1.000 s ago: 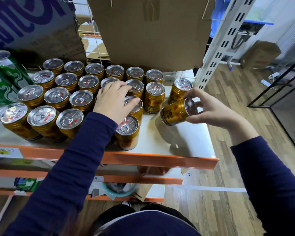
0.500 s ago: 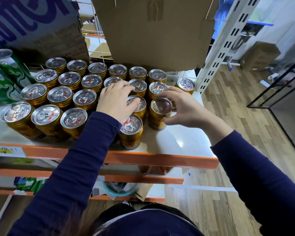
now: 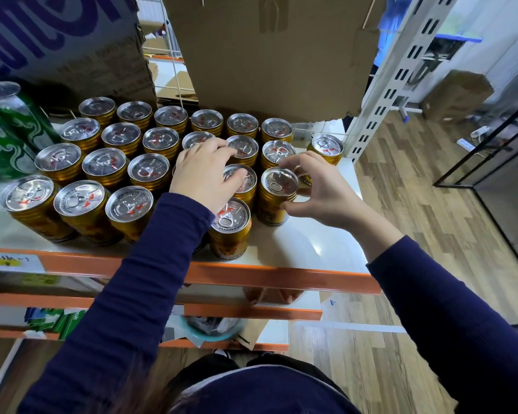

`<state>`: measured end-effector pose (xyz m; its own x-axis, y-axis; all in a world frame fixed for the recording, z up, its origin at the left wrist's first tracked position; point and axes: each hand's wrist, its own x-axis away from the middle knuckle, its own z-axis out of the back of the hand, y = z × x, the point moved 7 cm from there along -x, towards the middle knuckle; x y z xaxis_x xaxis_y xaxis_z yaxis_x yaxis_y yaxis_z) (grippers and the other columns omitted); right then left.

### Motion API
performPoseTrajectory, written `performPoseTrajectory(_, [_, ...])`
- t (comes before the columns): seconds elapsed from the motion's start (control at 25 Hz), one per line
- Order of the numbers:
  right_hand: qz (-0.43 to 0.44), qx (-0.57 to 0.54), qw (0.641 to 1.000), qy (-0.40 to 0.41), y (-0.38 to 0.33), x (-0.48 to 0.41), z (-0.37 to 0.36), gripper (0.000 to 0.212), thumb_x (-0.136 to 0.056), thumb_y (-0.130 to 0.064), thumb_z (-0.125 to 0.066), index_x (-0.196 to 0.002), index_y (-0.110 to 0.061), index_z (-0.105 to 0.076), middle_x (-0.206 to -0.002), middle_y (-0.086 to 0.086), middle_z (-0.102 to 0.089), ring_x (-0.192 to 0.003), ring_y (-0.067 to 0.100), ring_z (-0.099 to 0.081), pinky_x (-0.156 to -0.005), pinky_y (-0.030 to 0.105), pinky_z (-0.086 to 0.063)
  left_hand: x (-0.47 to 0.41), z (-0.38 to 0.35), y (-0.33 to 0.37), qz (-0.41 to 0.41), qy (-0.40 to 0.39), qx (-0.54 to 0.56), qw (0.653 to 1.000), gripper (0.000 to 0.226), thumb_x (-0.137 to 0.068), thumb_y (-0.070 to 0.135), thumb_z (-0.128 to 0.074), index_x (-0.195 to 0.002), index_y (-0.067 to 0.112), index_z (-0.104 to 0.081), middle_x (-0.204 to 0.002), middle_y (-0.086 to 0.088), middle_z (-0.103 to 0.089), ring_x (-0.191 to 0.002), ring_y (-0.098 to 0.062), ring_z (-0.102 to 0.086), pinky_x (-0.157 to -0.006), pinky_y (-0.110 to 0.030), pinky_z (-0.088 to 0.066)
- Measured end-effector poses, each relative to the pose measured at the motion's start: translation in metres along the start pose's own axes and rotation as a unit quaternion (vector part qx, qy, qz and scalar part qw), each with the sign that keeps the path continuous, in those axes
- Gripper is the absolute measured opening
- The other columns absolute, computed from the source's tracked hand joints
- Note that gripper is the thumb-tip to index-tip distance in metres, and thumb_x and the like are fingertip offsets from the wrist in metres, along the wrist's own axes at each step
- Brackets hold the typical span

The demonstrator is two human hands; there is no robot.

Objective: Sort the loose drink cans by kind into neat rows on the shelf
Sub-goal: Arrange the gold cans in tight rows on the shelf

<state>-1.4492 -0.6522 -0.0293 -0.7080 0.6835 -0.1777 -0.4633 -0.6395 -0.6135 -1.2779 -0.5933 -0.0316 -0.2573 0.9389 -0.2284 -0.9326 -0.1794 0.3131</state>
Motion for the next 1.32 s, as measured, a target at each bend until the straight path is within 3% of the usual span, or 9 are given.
performPoseTrajectory(0.16, [-0.001, -0.029, 1.0, -0.004, 0.002, 0.003, 0.0, 0.057, -0.068, -0.01, -0.08, -0.12, -0.012, -0.054, -0.117, 0.002, -0.052, -0.102, 0.011, -0.051, -0.083, 0.011, -0.044, 0.0, 0.0, 0.001, 0.003, -0.005, -0.001, 1.0, 0.044, -0.095, 0.039, -0.051, -0.134, 0.018, -0.053, -0.141, -0.002, -0.047, -0.131, -0.023, -0.041, -0.11, -0.048, -0.027])
performPoseTrajectory(0.36, [-0.062, 0.041, 0.996, 0.052, 0.012, 0.002, -0.003, 0.067, -0.066, -0.044, -0.084, -0.118, -0.014, -0.056, -0.101, -0.004, -0.053, -0.089, 0.009, -0.051, -0.076, 0.021, -0.044, 0.0, 0.001, 0.001, 0.005, 0.0, -0.004, 1.0, 0.044, -0.095, 0.039, -0.051, -0.133, 0.019, -0.054, -0.141, -0.002, -0.047, -0.131, -0.022, -0.041, -0.109, -0.047, -0.027])
performPoseTrajectory(0.68, [-0.031, 0.005, 0.999, -0.008, 0.011, -0.001, 0.009, 0.052, -0.076, -0.039, -0.078, -0.118, -0.013, -0.064, -0.099, -0.001, -0.061, -0.088, 0.013, -0.059, -0.079, 0.024, -0.049, 0.001, 0.002, 0.004, 0.01, -0.011, -0.007, 1.0, 0.045, -0.096, 0.037, -0.05, -0.135, 0.018, -0.051, -0.144, -0.002, -0.044, -0.133, -0.021, -0.039, -0.11, -0.046, -0.027])
performPoseTrajectory(0.76, [-0.027, 0.004, 0.995, 0.099, 0.019, -0.007, 0.043, 0.028, -0.085, -0.035, -0.07, -0.103, -0.013, -0.071, -0.085, -0.003, -0.063, -0.078, 0.016, -0.062, -0.069, 0.027, -0.048, 0.003, 0.006, 0.006, 0.015, -0.006, -0.003, 1.0, 0.048, -0.096, 0.035, -0.052, -0.139, 0.015, -0.047, -0.149, -0.005, -0.037, -0.135, -0.023, -0.037, -0.11, -0.045, -0.031])
performPoseTrajectory(0.84, [-0.054, 0.073, 0.98, 0.177, 0.038, -0.02, 0.072, 0.023, -0.088, -0.029, -0.066, -0.104, -0.013, -0.071, -0.088, 0.001, -0.062, -0.088, 0.024, -0.061, -0.073, 0.027, -0.042, 0.009, 0.012, 0.007, 0.019, 0.006, -0.002, 1.0, 0.051, -0.096, 0.033, -0.053, -0.142, 0.013, -0.043, -0.151, -0.007, -0.032, -0.135, -0.026, -0.037, -0.106, -0.042, -0.038])
performPoseTrajectory(0.92, [-0.101, 0.168, 0.974, 0.116, 0.059, -0.037, 0.073, 0.041, -0.087, -0.035, -0.065, -0.122, -0.014, -0.064, -0.109, 0.012, -0.062, -0.108, 0.03, -0.054, -0.085, 0.031, -0.04, 0.017, 0.012, 0.006, 0.02, -0.003, -0.01, 1.0, 0.051, -0.097, 0.034, -0.05, -0.142, 0.012, -0.042, -0.149, -0.008, -0.036, -0.135, -0.026, -0.038, -0.106, -0.042, -0.037])
performPoseTrajectory(1.0, [-0.12, 0.186, 0.974, 0.052, 0.071, -0.045, 0.063, 0.053, -0.086, -0.042, -0.065, -0.128, -0.01, -0.059, -0.117, 0.016, -0.063, -0.111, 0.032, -0.054, -0.085, 0.033, -0.041, 0.027, 0.009, 0.008, 0.018, -0.012, -0.012, 1.0, 0.049, -0.098, 0.036, -0.046, -0.14, 0.011, -0.045, -0.145, -0.009, -0.043, -0.132, -0.027, -0.041, -0.108, -0.045, -0.036])
performPoseTrajectory(1.16, [-0.104, 0.178, 0.976, 0.067, 0.064, -0.041, 0.06, 0.05, -0.078, -0.044, -0.073, -0.111, -0.007, -0.066, -0.087, 0.012, -0.061, -0.083, 0.028, -0.054, -0.066, 0.03, -0.038, 0.033, 0.009, 0.007, 0.024, 0.002, 0.005, 1.0, 0.046, -0.098, 0.035, -0.047, -0.136, 0.01, -0.05, -0.138, -0.008, -0.05, -0.126, -0.027, -0.046, -0.105, -0.045, -0.037])
performPoseTrajectory(1.32, [-0.132, 0.159, 0.976, 0.063, 0.062, -0.014, 0.07, 0.043, -0.069, -0.039, -0.077, -0.094, -0.005, -0.068, -0.085, 0.013, -0.065, -0.082, 0.03, -0.058, -0.065, 0.034, -0.044, 0.033, 0.009, 0.008, 0.018, 0.014, 0.009, 1.0, 0.043, -0.096, 0.034, -0.049, -0.131, 0.009, -0.055, -0.131, -0.009, -0.055, -0.121, -0.027, -0.05, -0.102, -0.046, -0.039])
